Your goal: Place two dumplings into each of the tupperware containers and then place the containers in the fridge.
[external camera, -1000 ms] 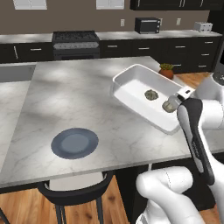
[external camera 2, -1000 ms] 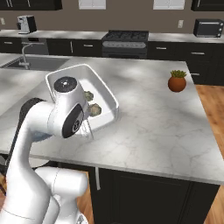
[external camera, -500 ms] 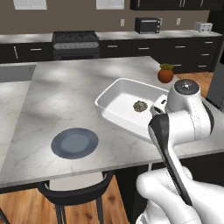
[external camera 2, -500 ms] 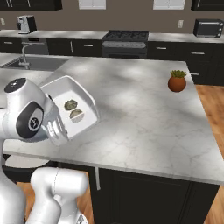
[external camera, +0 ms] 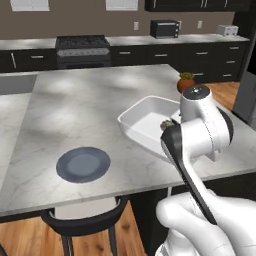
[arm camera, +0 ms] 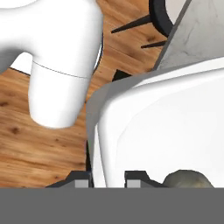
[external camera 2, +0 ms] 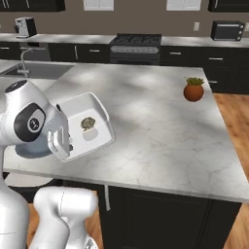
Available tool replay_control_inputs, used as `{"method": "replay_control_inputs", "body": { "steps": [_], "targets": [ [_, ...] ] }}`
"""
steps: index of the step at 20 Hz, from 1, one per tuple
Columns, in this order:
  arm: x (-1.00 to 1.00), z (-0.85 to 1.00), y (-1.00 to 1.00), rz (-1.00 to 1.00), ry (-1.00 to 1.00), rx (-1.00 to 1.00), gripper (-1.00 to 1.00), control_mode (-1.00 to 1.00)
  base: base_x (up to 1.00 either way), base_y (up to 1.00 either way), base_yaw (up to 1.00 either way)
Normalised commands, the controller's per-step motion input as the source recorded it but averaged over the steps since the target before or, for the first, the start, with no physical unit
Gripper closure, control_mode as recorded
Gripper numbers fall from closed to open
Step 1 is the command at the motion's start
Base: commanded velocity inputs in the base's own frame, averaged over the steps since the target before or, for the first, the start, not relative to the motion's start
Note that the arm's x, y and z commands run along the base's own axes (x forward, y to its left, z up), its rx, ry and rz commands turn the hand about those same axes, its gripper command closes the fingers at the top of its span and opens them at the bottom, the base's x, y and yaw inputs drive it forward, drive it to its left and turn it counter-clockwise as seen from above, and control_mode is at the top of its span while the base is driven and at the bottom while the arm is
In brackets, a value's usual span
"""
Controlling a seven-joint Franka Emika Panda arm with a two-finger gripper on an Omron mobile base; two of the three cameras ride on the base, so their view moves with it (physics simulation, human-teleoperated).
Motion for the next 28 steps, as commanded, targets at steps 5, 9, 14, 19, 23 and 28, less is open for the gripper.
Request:
{"method": "replay_control_inputs", "body": {
  "steps": [5,9,14,19,23,28],
  "targets": [
    [0.00,0.00,0.00,0.00,0.00,0.00,1.00,1.00,-0.13,-0.37,-0.30],
    [0.00,0.00,0.00,0.00,0.00,0.00,1.00,1.00,-0.21,-0.59,-0.31],
    [0.00,0.00,0.00,0.00,0.00,0.00,1.00,1.00,-0.08,-0.76,-0.33],
    [0.00,0.00,0.00,0.00,0.00,0.00,1.00,1.00,0.00,-0.87,-0.30],
    [0.00,0.00,0.00,0.00,0.00,0.00,1.00,1.00,0.00,-0.87,-0.26],
    [0.00,0.00,0.00,0.00,0.00,0.00,1.00,1.00,0.02,-0.83,-0.18]
  ]
}}
